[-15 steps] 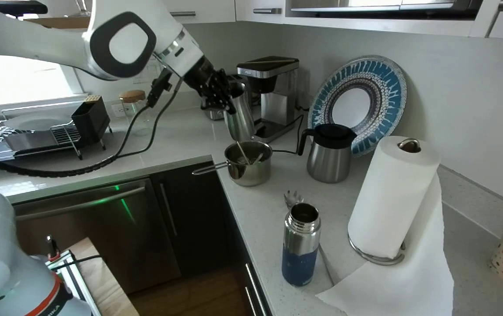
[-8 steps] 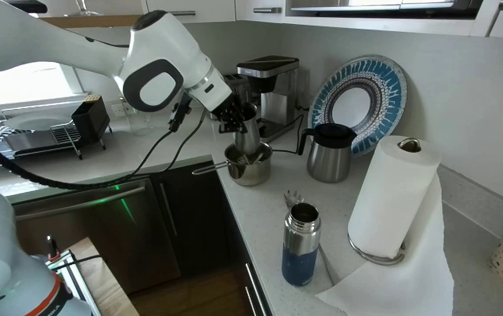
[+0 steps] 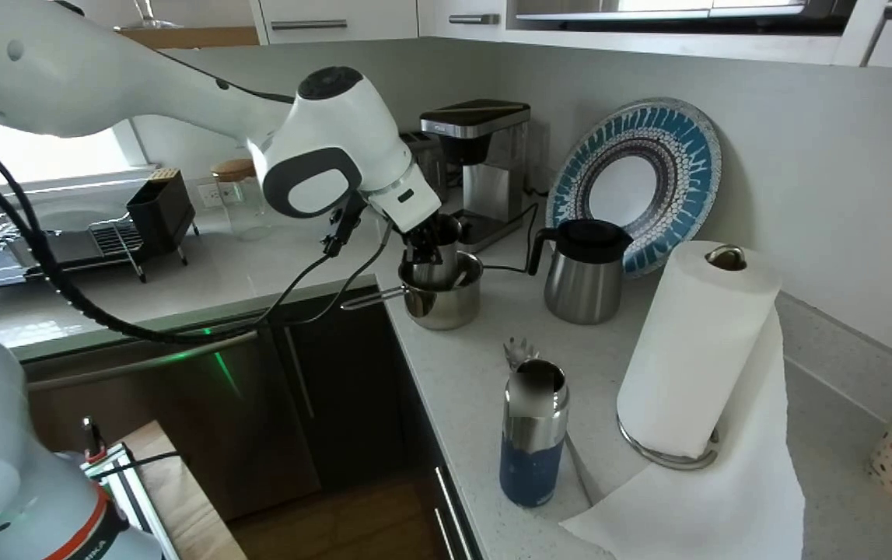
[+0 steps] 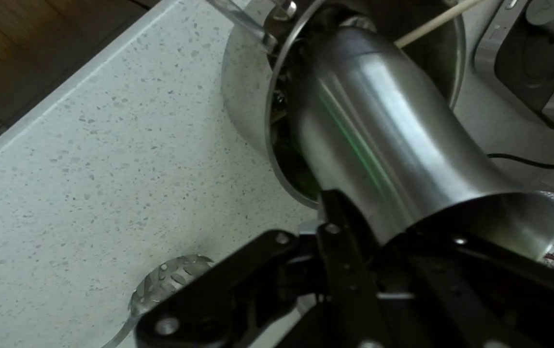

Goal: Pick up the cocktail mixing cup and put it in the pot

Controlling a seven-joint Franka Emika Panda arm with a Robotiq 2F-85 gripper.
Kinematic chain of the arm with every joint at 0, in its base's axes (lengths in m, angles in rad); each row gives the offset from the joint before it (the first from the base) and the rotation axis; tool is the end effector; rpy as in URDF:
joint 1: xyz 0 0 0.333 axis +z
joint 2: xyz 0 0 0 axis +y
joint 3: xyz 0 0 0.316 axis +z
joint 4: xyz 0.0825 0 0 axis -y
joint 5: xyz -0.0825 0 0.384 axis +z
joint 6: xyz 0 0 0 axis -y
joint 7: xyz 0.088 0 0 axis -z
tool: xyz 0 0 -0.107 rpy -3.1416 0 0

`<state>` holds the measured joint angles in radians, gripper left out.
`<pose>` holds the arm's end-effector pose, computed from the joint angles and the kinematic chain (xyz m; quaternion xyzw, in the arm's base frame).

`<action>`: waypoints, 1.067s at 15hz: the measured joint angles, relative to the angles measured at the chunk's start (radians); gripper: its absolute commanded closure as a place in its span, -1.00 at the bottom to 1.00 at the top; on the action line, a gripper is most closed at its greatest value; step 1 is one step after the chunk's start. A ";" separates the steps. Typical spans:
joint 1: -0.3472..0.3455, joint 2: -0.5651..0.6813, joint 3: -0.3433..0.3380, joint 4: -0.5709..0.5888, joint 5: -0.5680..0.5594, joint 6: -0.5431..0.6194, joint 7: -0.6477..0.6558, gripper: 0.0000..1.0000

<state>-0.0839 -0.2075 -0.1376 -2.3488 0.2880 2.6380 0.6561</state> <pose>0.4969 -0.1217 0.4670 -0.8220 0.5039 -0.2109 0.1611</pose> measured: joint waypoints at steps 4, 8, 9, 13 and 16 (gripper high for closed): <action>-0.018 0.043 0.000 0.057 0.000 -0.109 -0.001 0.24; -0.030 0.066 0.001 0.097 -0.003 -0.138 -0.001 -0.35; -0.033 0.070 0.002 0.104 -0.008 -0.138 0.002 -0.49; -0.047 0.057 0.023 0.141 -0.123 -0.138 0.091 -1.00; -0.046 0.010 0.076 0.193 -0.217 -0.166 0.192 -1.00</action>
<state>-0.1296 -0.1977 -0.0614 -2.1556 0.0705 2.4721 0.8480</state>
